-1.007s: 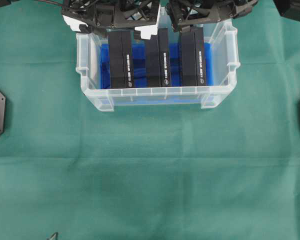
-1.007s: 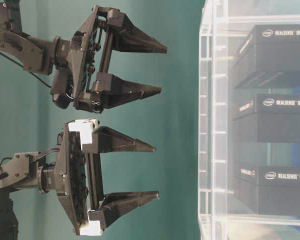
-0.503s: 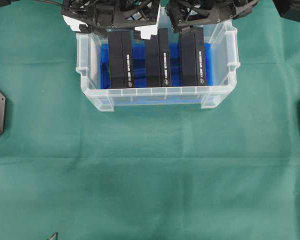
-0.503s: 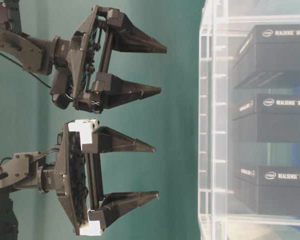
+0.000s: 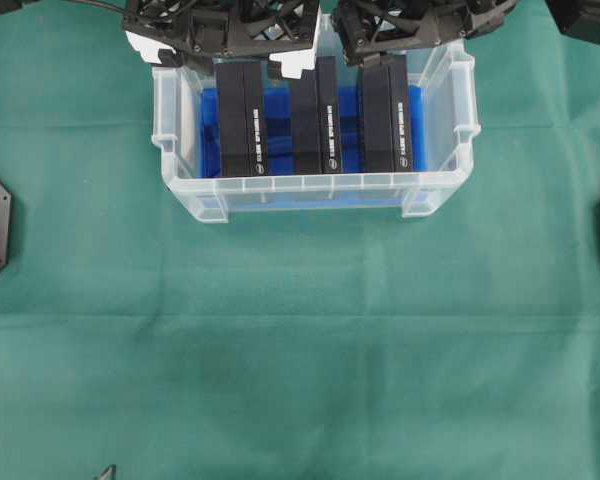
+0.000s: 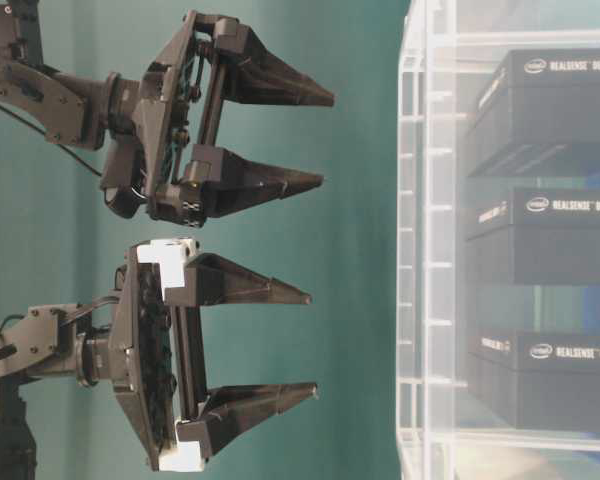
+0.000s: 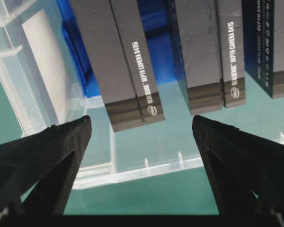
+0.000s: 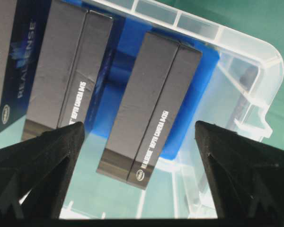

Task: Take the box out of the case with both arms.
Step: 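Lower the open grippers over the left and right black boxes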

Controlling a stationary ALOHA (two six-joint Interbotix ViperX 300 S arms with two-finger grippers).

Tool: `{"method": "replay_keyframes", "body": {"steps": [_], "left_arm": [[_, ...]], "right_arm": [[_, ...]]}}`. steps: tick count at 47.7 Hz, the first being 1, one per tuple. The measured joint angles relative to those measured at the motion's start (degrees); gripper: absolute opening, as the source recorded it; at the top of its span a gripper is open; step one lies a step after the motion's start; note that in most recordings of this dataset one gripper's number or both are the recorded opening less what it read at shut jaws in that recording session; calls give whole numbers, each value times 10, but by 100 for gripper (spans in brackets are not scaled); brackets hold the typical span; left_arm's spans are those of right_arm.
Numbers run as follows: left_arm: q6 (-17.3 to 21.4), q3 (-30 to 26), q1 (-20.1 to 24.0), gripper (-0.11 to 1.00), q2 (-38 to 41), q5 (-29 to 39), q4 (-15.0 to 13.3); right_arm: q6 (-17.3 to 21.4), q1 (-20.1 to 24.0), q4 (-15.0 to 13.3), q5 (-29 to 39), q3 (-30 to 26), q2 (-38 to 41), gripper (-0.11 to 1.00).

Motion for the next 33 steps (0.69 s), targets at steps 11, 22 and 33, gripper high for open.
{"method": "replay_keyframes", "body": {"steps": [11,22,33], "left_arm": [[-1,-1,0,90,0,1,0],[-3,-1,0,90,0,1,0],[-4,9,0,90,0,0,4]], "right_arm": [[0,0,0,0,0,0,95],[0,0,-1,0,0,0,95],[0,0,0,-1,0,1,95]]}}
